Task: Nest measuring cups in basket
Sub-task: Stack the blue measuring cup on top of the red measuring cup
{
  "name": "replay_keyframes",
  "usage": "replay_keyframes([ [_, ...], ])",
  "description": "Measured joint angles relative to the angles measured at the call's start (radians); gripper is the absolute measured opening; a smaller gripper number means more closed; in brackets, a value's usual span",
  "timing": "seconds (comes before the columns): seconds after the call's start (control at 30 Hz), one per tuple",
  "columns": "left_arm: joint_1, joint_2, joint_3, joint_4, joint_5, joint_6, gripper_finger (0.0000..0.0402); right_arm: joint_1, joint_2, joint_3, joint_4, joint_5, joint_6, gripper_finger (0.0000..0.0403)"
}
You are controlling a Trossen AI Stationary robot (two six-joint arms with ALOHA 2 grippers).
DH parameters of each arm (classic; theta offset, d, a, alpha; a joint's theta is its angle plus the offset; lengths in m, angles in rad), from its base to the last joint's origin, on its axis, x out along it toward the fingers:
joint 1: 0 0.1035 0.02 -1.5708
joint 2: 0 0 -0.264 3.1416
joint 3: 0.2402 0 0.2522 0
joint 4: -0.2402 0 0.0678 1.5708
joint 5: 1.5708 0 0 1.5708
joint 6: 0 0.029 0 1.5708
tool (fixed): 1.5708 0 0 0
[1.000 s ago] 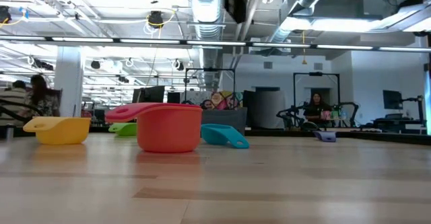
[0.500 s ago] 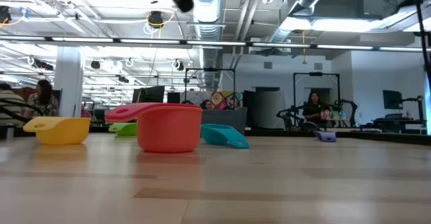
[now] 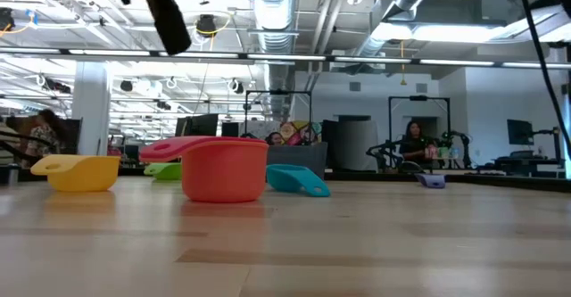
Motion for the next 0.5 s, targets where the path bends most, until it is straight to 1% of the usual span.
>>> replay_keyframes([
  [0.2,-0.009,0.000,0.000,0.002,-0.003,-0.044,0.0057,0.023,0.018,0.028,-0.047,0.017,0.029,0.0156],
  [0.33,-0.009,0.001,0.000,0.002,-0.042,-0.050,0.0057,0.028,0.018,0.028,-0.090,0.009,0.031,0.0159],
  [0.4,-0.005,0.014,0.000,0.005,-0.065,-0.051,0.0057,0.032,0.018,0.028,-0.092,-0.002,0.047,0.0160],
  [0.5,0.003,0.054,0.000,0.025,-0.052,-0.060,0.0057,0.046,0.037,0.030,-0.086,-0.014,0.055,0.0160],
])
